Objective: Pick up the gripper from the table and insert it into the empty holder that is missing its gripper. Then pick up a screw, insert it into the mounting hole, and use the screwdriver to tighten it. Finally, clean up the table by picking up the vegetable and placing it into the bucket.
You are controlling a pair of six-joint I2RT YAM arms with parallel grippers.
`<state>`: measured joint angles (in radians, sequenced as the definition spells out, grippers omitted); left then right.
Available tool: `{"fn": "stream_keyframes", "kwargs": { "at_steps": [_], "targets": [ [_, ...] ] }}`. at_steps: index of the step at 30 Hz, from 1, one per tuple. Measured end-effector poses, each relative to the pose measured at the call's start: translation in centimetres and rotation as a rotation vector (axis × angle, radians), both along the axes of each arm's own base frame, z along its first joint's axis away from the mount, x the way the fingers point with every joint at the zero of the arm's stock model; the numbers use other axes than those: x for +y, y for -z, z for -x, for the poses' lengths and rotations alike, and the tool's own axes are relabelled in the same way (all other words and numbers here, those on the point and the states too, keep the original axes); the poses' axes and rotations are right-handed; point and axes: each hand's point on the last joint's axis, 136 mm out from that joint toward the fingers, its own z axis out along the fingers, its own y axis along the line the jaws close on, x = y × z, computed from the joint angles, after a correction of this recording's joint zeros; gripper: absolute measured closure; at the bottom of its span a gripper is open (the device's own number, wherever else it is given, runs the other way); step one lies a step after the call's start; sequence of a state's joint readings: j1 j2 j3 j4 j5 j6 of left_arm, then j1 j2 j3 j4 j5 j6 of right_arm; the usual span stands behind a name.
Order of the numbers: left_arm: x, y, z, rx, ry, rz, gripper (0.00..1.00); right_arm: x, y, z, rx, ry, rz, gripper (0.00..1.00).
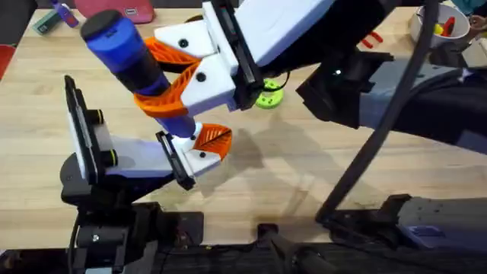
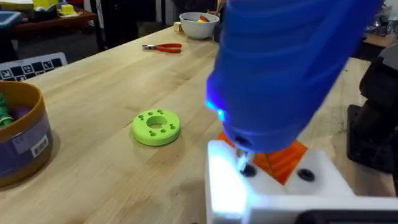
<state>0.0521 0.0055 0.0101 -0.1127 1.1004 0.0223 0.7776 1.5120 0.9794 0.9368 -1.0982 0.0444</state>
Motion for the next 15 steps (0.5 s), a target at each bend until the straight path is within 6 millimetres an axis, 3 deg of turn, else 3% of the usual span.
{"fn": "stream_keyframes", "kwargs": {
  "at_steps": [9,15],
  "targets": [
    [0.0,0.0,0.0,0.000,0.000,0.000,0.994,-0.9,-1.8,0.0,-0.047,-0.005,-0.068,0.979],
    [0.0,0.0,0.0,0.000,-0.001,0.000,0.994,-2.4,-2.8,-3.4,0.034,0.064,-0.033,0.979]
  ]
}}
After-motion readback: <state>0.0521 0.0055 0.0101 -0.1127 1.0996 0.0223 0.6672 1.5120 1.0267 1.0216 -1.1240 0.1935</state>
